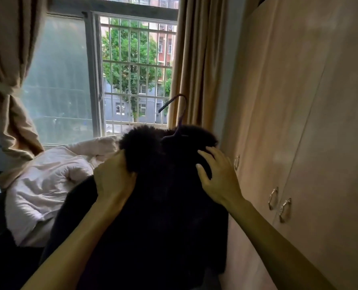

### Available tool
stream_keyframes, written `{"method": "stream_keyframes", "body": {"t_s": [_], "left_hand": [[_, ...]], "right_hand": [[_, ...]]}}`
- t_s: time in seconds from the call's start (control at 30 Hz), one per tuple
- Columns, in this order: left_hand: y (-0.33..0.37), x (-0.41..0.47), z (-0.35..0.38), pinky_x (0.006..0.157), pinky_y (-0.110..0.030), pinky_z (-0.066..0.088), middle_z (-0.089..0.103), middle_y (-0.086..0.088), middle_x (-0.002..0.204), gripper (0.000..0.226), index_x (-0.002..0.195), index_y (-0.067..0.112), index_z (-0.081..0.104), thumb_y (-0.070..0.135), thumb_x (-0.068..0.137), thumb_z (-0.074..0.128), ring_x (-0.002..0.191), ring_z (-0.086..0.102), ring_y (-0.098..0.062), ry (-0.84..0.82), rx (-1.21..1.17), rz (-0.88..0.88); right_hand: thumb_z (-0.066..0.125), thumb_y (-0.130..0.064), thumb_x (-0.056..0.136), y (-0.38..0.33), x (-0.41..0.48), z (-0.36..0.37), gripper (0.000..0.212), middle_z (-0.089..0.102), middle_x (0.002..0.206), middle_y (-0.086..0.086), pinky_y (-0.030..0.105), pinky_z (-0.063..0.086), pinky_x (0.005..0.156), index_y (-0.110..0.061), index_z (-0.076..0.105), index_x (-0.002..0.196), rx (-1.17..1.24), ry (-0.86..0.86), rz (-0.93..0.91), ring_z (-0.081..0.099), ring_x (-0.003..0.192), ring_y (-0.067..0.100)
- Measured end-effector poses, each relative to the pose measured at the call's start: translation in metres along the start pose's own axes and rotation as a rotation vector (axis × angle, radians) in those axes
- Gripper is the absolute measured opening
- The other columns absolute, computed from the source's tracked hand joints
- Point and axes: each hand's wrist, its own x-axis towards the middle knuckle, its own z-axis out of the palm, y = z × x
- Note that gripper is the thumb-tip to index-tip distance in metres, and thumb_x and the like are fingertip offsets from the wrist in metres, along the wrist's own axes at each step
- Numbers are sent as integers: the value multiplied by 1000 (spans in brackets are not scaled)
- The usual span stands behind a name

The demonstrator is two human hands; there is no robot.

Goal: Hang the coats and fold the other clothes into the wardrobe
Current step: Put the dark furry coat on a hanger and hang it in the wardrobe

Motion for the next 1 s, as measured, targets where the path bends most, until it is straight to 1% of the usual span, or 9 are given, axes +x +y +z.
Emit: {"method": "stream_keyframes", "body": {"t_s": [0.1, 0.17, 0.33, 0.47, 0.6, 0.73, 0.83, 0.9, 1.0], "left_hand": [[-2, 18, 31, 50, -18, 8, 24, 13, 47, 37, 59, 14, 39, -6, 70, 68, 35, 27, -16, -27, -43, 33], [-3, 31, 55, 50, -17, 9, 18, 18, 50, 41, 59, 14, 36, -6, 69, 69, 38, 16, -6, -50, -72, 66], [0, 58, 129, 52, -13, 8, 49, -11, 44, 34, 60, 15, 39, -1, 67, 68, 30, 38, -26, -47, -74, 181], [8, 81, 188, 49, -13, 12, 53, -10, 49, 17, 61, 13, 47, 14, 74, 58, 31, 45, -29, -31, -110, 224], [15, 102, 234, 46, -18, 25, 63, -12, 59, 7, 72, 7, 60, 14, 73, 59, 35, 50, -33, 12, -127, 268], [10, 120, 277, 40, -28, 35, 70, -12, 92, 15, 84, 11, 65, 19, 73, 59, 38, 53, -35, -93, -85, 285], [1, 136, 309, 41, -31, 40, 64, -10, 115, 16, 85, 11, 65, 20, 73, 58, 40, 54, -34, -163, -60, 277], [-3, 144, 328, 42, -28, 33, 64, -11, 111, 12, 82, 9, 62, 16, 73, 64, 41, 53, -34, -190, -62, 305], [-12, 158, 360, 45, -25, 25, 66, -10, 99, 26, 81, 9, 61, 9, 60, 77, 42, 53, -34, -236, -91, 371]], "right_hand": [[48, -33, 95, 27, 15, 16, 41, 46, 141, 2, 31, 24, 111, -20, 51, 134, -28, 7, 46, 39, 131, 17], [48, -33, 96, 49, 26, 30, 40, 46, 141, 2, 29, 22, 109, -20, 51, 134, -54, 15, 72, 40, 130, 18], [45, -35, 95, 99, 48, 64, 42, 47, 140, 5, 32, 27, 109, -18, 52, 133, -69, 54, 115, 42, 129, 20], [46, -35, 95, 152, 71, 80, 41, 48, 139, 5, 45, 34, 109, -19, 52, 132, -61, 89, 141, 42, 129, 21], [47, -33, 94, 191, 92, 97, 39, 48, 138, 8, 48, 35, 108, -18, 53, 130, -74, 102, 186, 42, 129, 24], [46, -33, 94, 220, 106, 119, 39, 49, 136, 7, 46, 36, 108, -17, 53, 129, -66, 106, 212, 42, 127, 23], [46, -33, 95, 240, 120, 138, 37, 46, 137, 2, 46, 36, 108, -21, 50, 130, -52, 98, 237, 40, 128, 19], [46, -34, 94, 251, 127, 151, 38, 45, 138, 2, 43, 35, 109, -22, 49, 130, -86, 115, 260, 40, 127, 19], [47, -33, 94, 260, 134, 172, 39, 47, 135, 5, 38, 36, 107, -17, 51, 129, -116, 162, 296, 42, 124, 20]]}}
